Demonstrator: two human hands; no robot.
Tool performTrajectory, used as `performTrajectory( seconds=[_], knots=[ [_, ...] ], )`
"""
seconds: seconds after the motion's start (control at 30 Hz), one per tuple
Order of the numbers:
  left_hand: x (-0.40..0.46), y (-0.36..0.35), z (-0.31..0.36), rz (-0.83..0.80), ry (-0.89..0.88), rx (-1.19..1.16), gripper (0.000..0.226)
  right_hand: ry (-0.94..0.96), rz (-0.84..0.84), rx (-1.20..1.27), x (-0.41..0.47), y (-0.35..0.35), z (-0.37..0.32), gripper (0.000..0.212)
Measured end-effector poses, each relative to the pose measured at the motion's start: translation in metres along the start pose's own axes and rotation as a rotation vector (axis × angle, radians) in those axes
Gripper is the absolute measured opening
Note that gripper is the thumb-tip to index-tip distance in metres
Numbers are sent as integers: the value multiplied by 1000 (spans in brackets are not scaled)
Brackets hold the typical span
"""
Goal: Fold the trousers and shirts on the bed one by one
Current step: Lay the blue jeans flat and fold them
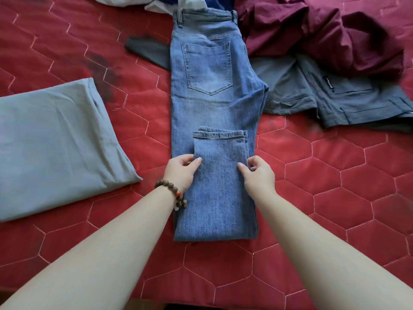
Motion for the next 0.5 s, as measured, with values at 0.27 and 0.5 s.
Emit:
performTrajectory(
  seconds=[0.27,0.5],
  knots=[
    [10,1,12,138,0,175,19,-55,56,76,-2,4,4,13],
    [6,6,30,209,-103,155,4,-19,118,224,12,5,-6,16]
  ],
)
Point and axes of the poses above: each hand's wrist, its own x-axis towards the middle knuckle, its own y-axis out of the back of the hand, z = x × y, the point moved 10 cm from there along x, towards the middle knuckle, and after that the axes turned 8 degrees about y, right-handed, at the moved point
